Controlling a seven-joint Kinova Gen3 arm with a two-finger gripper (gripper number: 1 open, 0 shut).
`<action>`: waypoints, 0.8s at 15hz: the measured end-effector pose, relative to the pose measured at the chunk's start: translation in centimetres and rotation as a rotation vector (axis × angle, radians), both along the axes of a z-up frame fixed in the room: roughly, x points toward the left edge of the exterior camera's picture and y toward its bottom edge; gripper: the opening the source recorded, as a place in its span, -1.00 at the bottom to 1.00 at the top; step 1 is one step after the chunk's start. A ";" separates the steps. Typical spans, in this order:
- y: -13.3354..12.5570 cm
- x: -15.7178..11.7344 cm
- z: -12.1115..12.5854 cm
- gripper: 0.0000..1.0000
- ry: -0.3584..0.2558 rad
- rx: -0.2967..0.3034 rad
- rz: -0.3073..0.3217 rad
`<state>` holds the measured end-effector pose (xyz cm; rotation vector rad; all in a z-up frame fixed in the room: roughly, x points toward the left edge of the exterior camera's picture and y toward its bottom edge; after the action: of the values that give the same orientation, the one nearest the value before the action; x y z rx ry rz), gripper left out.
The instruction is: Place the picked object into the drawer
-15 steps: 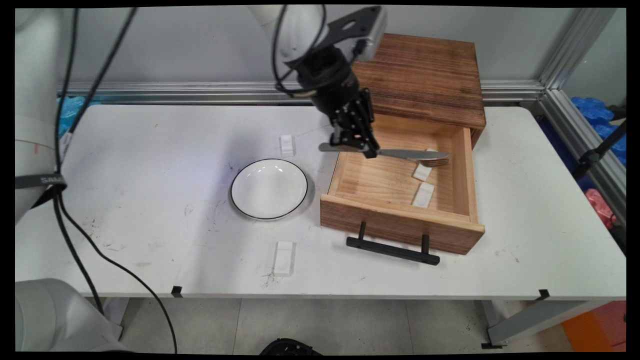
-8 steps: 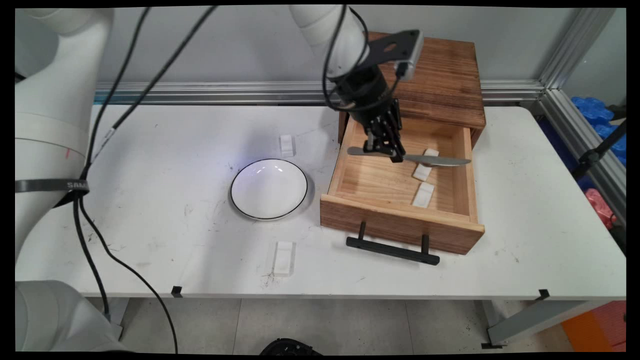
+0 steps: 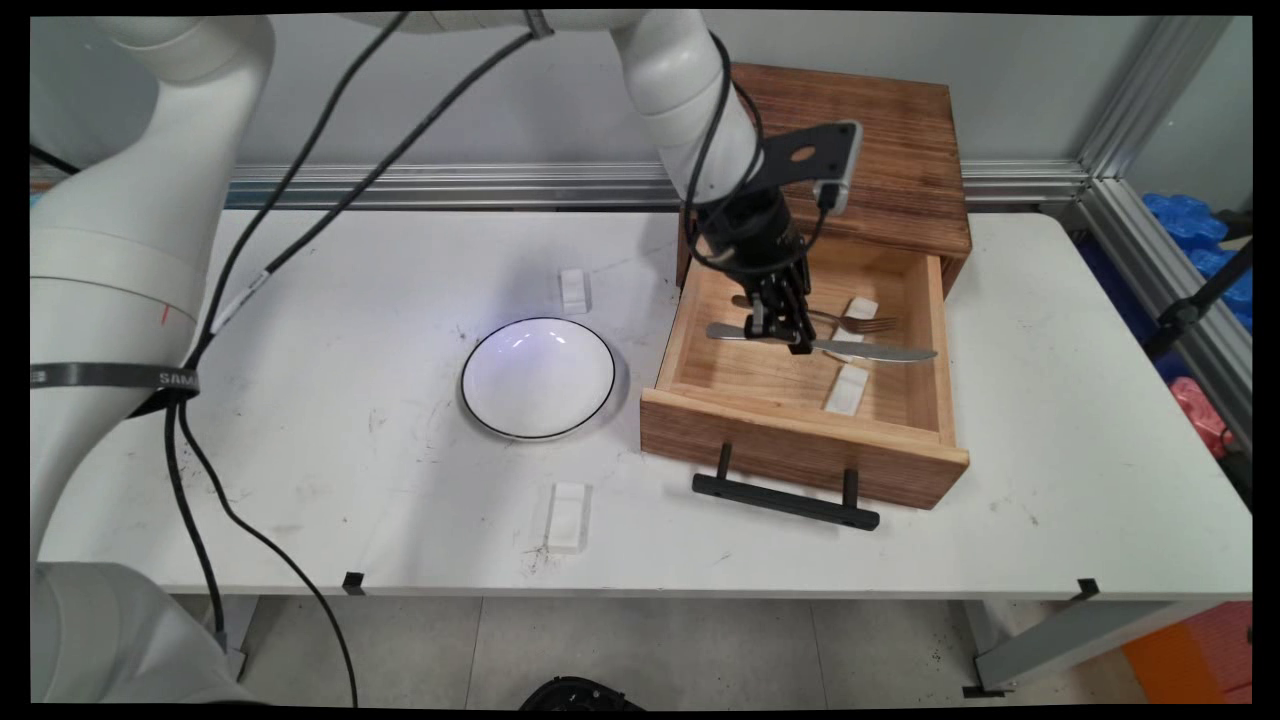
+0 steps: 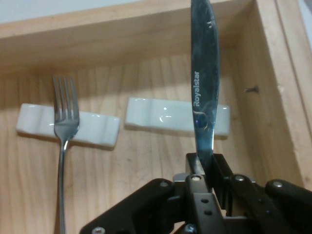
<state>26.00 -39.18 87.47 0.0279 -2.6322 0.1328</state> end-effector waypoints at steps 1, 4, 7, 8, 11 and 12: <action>-0.2 -0.2 -0.4 -1.00 -0.002 0.002 0.003; -0.6 -0.8 -1.5 -1.00 -0.007 0.007 0.012; -1.0 -1.1 -2.5 -1.00 -0.014 0.011 0.016; -1.1 -1.2 -2.8 -1.00 -0.017 0.013 0.017; -1.3 -1.4 -3.5 -1.00 -0.022 0.015 0.018; -1.4 -1.4 -3.8 -1.00 -0.024 0.014 0.017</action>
<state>24.56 -40.61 83.66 0.0536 -2.6576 0.1210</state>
